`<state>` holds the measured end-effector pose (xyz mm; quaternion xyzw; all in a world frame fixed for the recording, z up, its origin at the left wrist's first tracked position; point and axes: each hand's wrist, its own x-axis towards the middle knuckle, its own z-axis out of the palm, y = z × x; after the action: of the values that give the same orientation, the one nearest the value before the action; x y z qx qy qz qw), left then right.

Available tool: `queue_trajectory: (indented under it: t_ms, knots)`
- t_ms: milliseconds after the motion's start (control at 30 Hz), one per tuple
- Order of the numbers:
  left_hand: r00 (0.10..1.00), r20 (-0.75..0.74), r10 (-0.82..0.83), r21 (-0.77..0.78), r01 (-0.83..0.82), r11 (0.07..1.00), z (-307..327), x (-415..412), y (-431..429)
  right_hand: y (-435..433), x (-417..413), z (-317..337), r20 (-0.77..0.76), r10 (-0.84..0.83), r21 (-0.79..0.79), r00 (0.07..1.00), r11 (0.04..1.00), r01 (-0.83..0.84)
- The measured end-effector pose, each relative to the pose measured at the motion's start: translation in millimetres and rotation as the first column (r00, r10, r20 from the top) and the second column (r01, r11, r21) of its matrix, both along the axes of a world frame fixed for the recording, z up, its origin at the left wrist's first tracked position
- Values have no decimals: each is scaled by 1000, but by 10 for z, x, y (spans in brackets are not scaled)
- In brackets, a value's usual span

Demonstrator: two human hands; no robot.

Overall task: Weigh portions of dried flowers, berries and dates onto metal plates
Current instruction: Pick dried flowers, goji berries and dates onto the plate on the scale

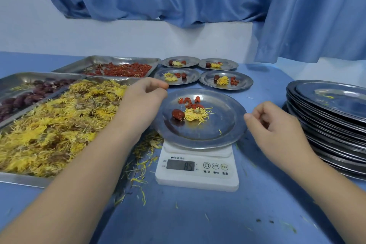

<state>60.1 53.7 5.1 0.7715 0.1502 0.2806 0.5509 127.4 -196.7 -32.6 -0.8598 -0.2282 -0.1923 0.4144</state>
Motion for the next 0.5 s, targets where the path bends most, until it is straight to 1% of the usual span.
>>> queue_trajectory:
  t_ms: [100,200,333,500]
  knots:
    - [1000,-20,-12,-35,11,999,1,4,-4,27,-18,-4,-163,21,76,986,997,-8]
    - [999,-32,-32,-82,30,996,22,-3,-13,52,-40,12,-303,108,210,947,977,-45]
    - [997,-11,-77,-123,75,990,46,-11,-35,75,-72,55,-390,206,354,898,933,-60]
    - [992,14,-127,-172,128,977,80,-48,-55,89,-69,47,-454,280,497,846,868,-20]
